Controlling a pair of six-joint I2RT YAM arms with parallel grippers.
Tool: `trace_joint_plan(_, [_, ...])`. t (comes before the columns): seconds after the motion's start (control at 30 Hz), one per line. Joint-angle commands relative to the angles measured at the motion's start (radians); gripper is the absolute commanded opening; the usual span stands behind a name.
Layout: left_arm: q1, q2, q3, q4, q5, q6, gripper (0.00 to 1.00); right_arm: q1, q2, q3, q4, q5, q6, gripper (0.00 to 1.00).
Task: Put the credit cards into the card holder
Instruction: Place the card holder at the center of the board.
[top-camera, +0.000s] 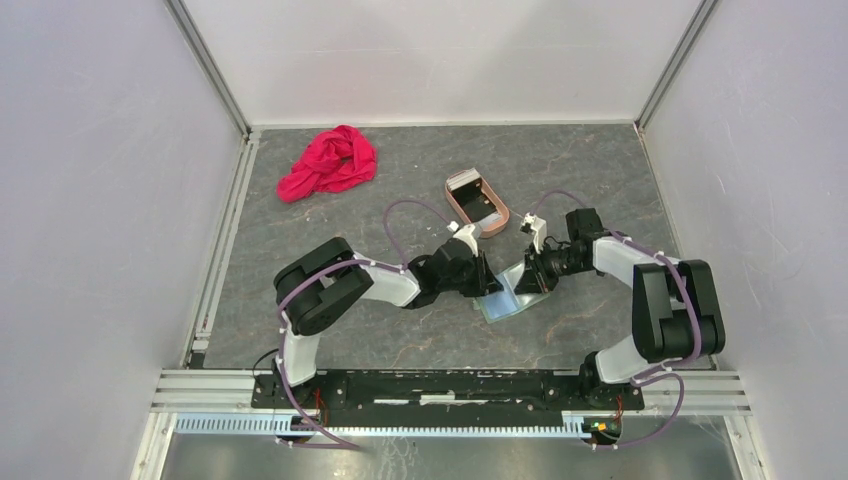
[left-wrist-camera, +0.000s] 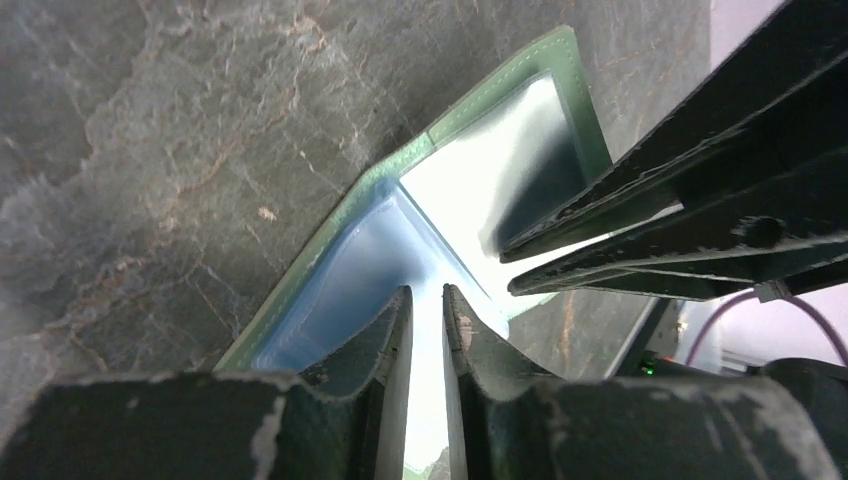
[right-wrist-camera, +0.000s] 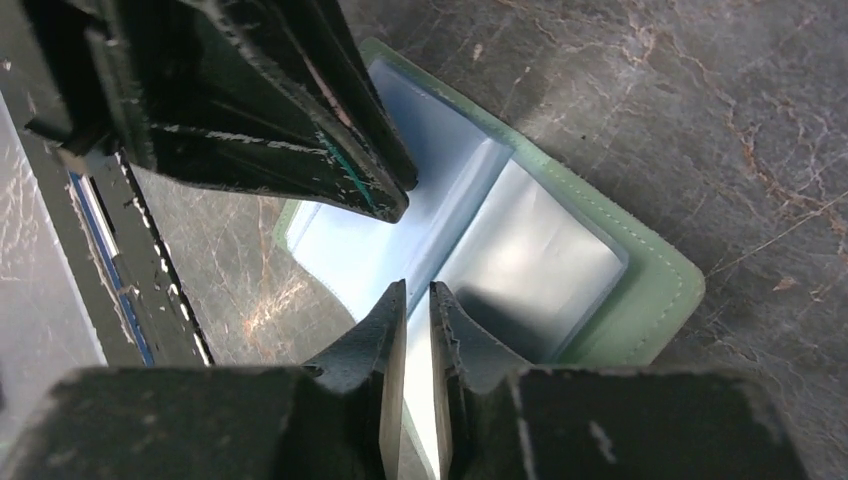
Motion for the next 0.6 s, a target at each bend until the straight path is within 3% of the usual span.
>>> trace_joint_plan(0.0, [0.009,-0.021,0.059,-0.201,-0.084,0.183,0.25,0.002,0.046,-0.008,0.076,0.022,0.088,0.17])
trace_joint_plan(0.2, [0.075,-0.027,0.063,-0.262,-0.047,0.231,0.25,0.003,0.023,-0.036,0.134,0.078,0.130,0.14])
trace_joint_plan(0.33, [0.095,-0.045,0.050,-0.267,0.001,0.257,0.25,0.004,0.031,-0.034,0.113,-0.027,0.099,0.16])
trace_joint_plan(0.43, [0.096,-0.074,0.050,-0.258,0.033,0.269,0.26,0.012,0.069,-0.012,0.011,-0.152,-0.012,0.19])
trace_joint_plan(0.57, [0.095,-0.164,0.047,-0.239,0.026,0.274,0.29,0.027,0.054,-0.026,0.016,-0.155,-0.016,0.19])
